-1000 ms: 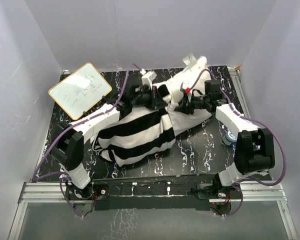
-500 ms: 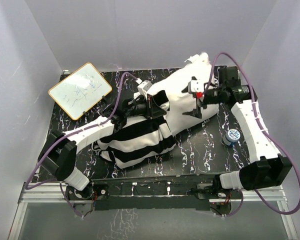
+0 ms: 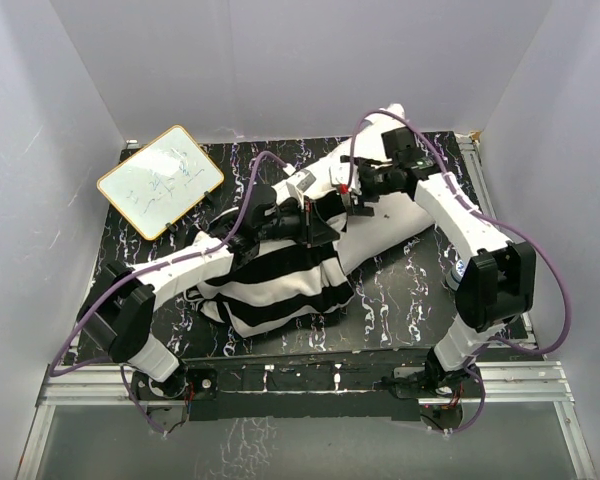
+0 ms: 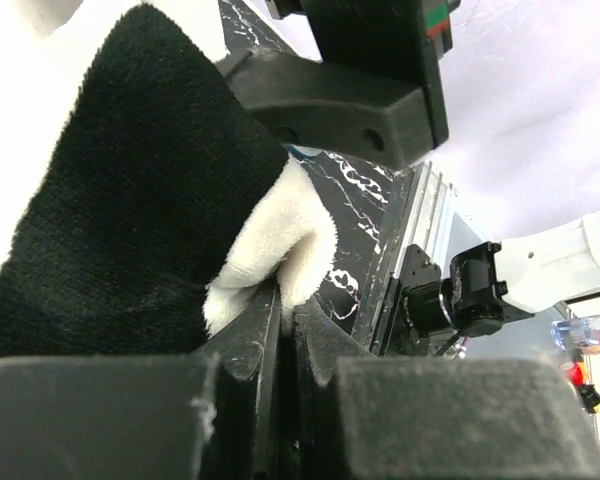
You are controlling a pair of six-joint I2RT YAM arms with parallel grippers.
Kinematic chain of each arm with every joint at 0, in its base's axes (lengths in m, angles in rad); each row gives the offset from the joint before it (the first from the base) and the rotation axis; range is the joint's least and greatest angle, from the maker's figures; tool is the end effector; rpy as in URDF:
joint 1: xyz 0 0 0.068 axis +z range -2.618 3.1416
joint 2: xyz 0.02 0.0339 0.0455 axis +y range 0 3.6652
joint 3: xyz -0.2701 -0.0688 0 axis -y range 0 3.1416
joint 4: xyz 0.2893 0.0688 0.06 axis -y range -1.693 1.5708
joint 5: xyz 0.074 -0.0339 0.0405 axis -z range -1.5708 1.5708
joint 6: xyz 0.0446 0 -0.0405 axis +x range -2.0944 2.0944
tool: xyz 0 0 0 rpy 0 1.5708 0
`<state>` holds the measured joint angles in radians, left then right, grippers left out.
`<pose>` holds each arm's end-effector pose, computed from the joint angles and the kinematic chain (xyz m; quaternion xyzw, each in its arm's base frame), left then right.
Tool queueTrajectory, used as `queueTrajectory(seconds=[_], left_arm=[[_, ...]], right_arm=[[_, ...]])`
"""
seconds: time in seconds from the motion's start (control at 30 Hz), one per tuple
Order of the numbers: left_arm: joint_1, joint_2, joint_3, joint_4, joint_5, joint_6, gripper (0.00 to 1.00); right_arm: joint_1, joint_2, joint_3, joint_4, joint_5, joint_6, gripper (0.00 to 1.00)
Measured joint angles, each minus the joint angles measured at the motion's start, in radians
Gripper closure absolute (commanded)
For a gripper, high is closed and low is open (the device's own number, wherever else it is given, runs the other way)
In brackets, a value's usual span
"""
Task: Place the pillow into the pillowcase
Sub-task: Stuff the pillow into the pillowcase.
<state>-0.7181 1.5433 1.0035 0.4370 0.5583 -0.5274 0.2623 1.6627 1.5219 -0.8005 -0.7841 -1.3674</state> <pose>0.2878 -0.2828 0.2748 0.2517 0.6929 -0.5418 0.4037 0.3799 0.1346 0.3159 -0.7205 0.5167 0.1591 0.4342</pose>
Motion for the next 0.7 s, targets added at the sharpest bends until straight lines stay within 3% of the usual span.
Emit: queueTrajectory(seconds=[0.03,0.07,0.2,0.33,0.53,0.63,0.7], left_arm=[[0.000,0.000,0.005,-0.018,-0.001,0.014,1.00],[0.000,0.000,0.010,-0.032,-0.006,0.025,1.00],[0.016,0.001,0.095,-0.168,-0.045,0.100,1.00],[0.124,0.063,0.318,-0.296,-0.030,0.124,1.00],[0.325,0.288,0.763,-0.354,-0.055,0.127,1.00],[0.336,0.379,0.938,-0.351,-0.051,0.124,1.00],[0.325,0.385,0.952,-0.339,-0.037,0.122,1.00]], right_arm=[[0.011,0.009,0.000,0.023,0.019,0.002,0.80],[0.021,0.013,0.000,0.045,0.034,0.008,0.90],[0.041,0.015,0.000,0.127,0.069,0.129,0.92],[0.043,0.018,0.012,0.296,0.141,0.393,0.92],[-0.003,0.152,0.264,0.467,0.217,0.808,0.92],[-0.032,0.174,0.304,0.565,0.229,0.913,0.92],[-0.047,0.161,0.283,0.607,0.224,0.945,0.92]])
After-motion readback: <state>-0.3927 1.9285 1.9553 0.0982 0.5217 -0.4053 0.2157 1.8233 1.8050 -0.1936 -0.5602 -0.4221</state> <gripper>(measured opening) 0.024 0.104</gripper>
